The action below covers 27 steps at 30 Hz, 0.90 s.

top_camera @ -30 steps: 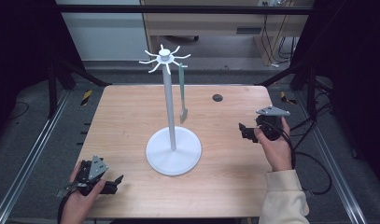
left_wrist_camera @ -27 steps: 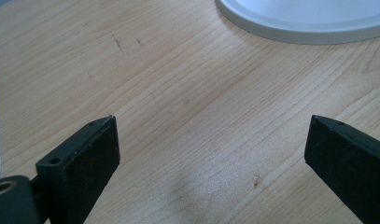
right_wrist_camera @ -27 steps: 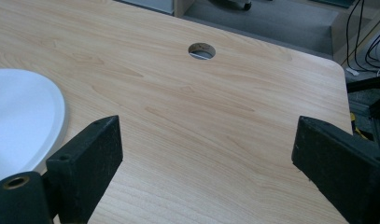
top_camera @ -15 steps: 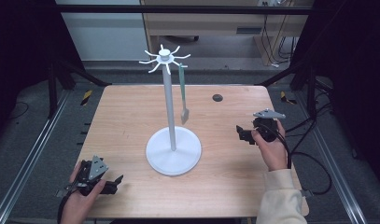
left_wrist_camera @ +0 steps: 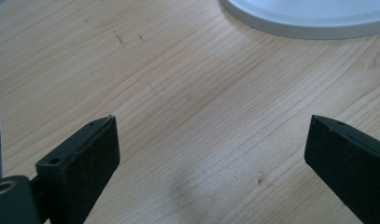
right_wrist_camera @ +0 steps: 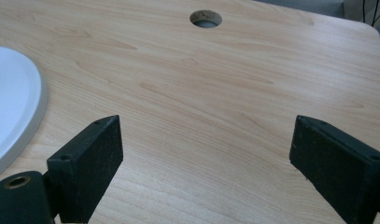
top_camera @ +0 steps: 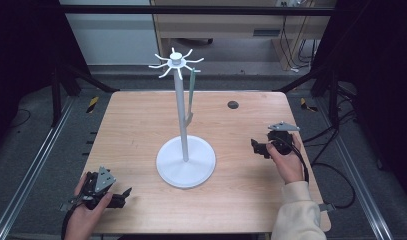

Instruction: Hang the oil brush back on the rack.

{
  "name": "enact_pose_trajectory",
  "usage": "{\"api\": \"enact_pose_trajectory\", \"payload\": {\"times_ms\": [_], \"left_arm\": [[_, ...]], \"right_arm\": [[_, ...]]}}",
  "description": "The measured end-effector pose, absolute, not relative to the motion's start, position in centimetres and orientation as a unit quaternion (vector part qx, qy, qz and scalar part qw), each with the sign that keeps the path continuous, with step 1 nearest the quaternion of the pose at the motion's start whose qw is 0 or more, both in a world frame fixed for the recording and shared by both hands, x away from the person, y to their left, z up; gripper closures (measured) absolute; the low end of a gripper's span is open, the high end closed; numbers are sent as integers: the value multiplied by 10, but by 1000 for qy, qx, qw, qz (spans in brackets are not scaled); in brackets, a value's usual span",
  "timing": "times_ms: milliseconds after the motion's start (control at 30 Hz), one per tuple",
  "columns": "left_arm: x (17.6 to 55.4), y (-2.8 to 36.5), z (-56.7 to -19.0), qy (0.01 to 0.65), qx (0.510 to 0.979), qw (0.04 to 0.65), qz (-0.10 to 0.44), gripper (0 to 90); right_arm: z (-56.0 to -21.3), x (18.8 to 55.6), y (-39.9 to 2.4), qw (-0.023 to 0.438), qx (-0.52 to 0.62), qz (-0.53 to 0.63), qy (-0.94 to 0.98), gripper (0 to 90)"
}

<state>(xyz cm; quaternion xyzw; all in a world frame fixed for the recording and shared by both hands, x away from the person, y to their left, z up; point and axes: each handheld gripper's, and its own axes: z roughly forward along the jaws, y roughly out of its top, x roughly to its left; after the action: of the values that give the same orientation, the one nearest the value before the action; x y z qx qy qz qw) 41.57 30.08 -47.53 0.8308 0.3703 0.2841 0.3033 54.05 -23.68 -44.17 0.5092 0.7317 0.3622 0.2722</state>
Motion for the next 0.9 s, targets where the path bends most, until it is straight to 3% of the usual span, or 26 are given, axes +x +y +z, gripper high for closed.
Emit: {"api": "enact_pose_trajectory", "payload": {"times_ms": [900], "left_arm": [[416,300,-476,368,832,304,281,29]], "right_arm": [[-476,543,-206,225,480,364,766,106]]}}
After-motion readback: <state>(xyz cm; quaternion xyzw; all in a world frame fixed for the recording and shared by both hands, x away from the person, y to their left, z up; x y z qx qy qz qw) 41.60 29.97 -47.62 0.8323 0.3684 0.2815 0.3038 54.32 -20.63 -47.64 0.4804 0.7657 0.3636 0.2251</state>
